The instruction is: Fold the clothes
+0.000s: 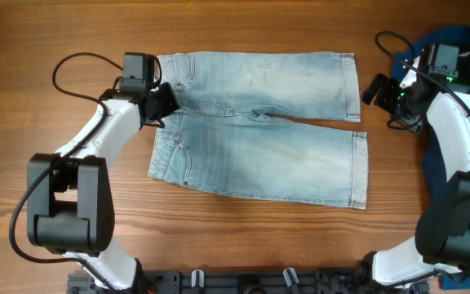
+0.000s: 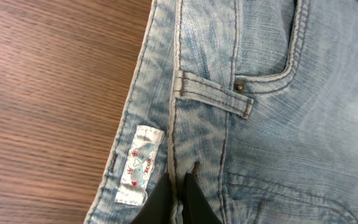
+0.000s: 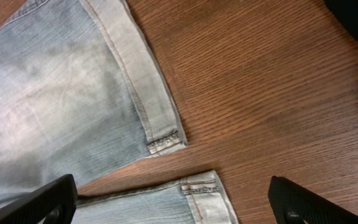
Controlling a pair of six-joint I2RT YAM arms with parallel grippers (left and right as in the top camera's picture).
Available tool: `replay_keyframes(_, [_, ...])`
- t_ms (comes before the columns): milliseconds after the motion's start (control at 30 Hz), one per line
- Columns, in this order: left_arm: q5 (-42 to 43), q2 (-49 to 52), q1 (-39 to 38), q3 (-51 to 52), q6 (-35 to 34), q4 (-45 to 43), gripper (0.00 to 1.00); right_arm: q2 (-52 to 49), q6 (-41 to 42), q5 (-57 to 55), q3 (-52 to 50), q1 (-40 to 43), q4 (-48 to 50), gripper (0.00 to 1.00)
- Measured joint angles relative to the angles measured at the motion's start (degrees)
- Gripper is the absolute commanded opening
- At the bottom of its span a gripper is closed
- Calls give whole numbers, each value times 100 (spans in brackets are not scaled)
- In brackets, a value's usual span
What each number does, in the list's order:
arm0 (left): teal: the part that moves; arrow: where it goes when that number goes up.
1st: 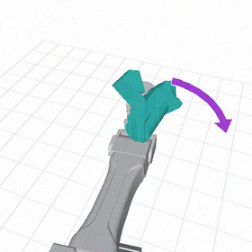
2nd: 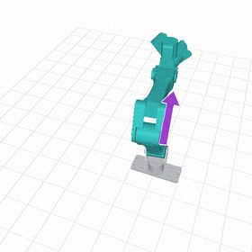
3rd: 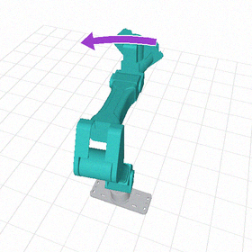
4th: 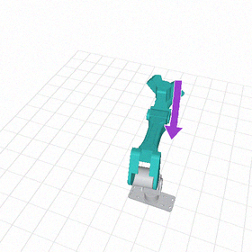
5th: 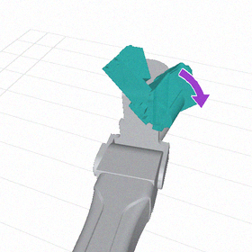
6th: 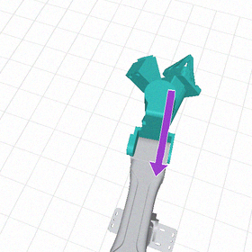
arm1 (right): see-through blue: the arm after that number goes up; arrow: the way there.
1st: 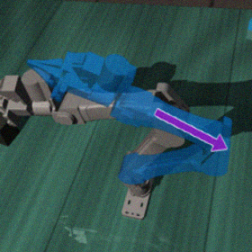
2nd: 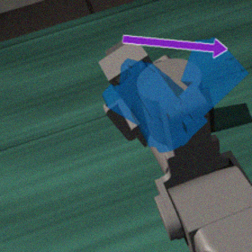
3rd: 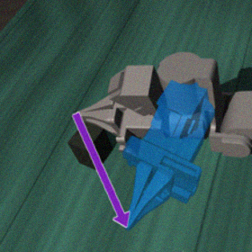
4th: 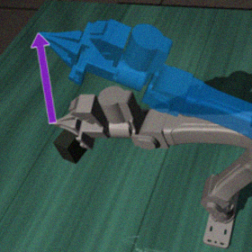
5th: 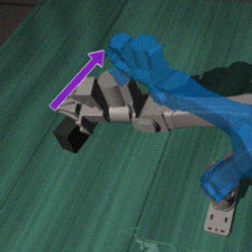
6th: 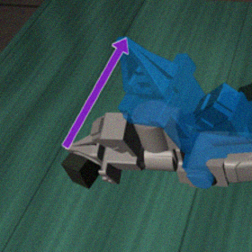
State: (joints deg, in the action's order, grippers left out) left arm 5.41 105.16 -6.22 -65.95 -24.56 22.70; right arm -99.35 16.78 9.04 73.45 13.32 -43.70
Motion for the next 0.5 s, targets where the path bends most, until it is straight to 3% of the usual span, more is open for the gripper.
replay_keyframes(133, [-323,0,0,0,-52,216,4,0,0,0,0,0,0,100])
replay_keyframes(200, [-579,2,0,0,-149,354,11,0,0,0,0,0,0,100])
replay_keyframes(267, [-839,4,2,0,-238,420,28,0,0,0,0,0,0,100])
replay_keyframes(333, [-1012,4,2,0,-297,431,71,0,0,0,0,0,0,100])
replay_keyframes(433, [-1178,4,20,0,-350,459,88,0,0,0,0,0,0,100])
replay_keyframes(500, [-1220,4,31,0,-354,476,92,0,0,0,0,0,0,100])
